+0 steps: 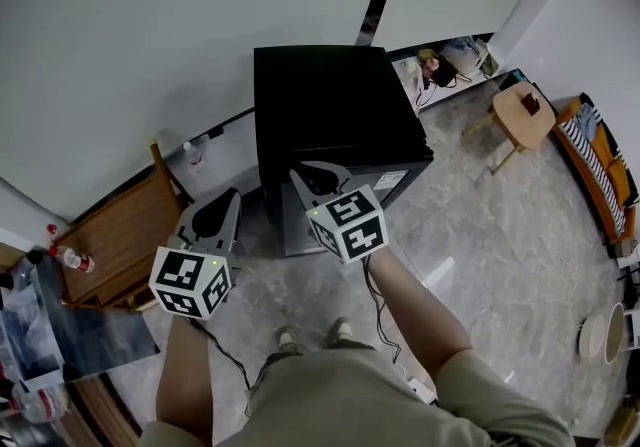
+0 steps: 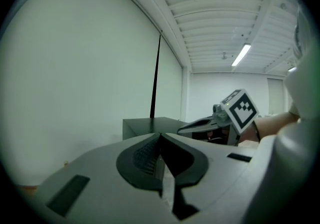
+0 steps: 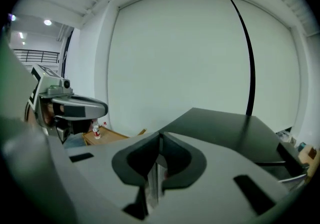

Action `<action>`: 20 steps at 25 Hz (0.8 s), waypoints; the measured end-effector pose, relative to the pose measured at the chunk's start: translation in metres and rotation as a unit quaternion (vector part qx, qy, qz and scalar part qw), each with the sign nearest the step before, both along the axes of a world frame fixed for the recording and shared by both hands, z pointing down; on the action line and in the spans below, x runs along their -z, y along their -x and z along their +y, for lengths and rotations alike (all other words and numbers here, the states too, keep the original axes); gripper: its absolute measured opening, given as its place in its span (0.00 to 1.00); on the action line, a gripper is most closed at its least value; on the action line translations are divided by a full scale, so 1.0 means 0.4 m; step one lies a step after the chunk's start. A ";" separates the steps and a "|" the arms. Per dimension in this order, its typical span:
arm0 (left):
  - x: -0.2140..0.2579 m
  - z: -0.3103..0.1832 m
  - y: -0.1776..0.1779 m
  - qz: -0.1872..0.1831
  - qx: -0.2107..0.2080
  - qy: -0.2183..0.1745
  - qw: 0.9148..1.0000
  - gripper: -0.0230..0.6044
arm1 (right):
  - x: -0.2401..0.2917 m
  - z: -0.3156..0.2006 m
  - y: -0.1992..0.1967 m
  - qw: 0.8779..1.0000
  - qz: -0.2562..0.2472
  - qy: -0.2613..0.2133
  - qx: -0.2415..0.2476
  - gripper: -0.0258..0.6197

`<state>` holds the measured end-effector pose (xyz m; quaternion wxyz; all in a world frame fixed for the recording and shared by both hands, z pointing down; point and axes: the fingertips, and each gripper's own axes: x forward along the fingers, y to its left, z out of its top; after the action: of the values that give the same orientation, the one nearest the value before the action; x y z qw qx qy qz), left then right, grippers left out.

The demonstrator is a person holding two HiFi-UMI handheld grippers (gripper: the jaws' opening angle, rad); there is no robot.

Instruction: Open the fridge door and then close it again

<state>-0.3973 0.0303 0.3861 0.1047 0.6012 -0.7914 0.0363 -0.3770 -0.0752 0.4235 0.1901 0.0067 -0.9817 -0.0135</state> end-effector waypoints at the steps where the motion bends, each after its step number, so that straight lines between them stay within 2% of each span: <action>1: 0.017 0.003 -0.008 -0.005 0.001 -0.004 1.000 0.05 | 0.025 0.004 -0.016 1.000 -0.007 -0.003 0.003 0.06; 8: 0.133 -0.010 -0.079 -0.048 -0.004 -0.020 0.999 0.05 | 0.207 0.003 -0.148 0.998 -0.069 -0.008 0.002 0.04; 13: 0.204 -0.016 -0.148 -0.055 -0.007 -0.050 0.997 0.05 | 0.303 -0.008 -0.257 0.994 -0.111 -0.012 -0.007 0.04; 20: 0.262 -0.026 -0.248 -0.068 -0.017 -0.065 0.995 0.05 | 0.373 -0.037 -0.411 0.990 -0.139 -0.013 -0.028 0.04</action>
<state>-0.2981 0.0200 0.2811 0.0109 0.6160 -0.7872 0.0276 -0.2126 -0.0899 0.2742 0.0516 0.0382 -0.9977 -0.0202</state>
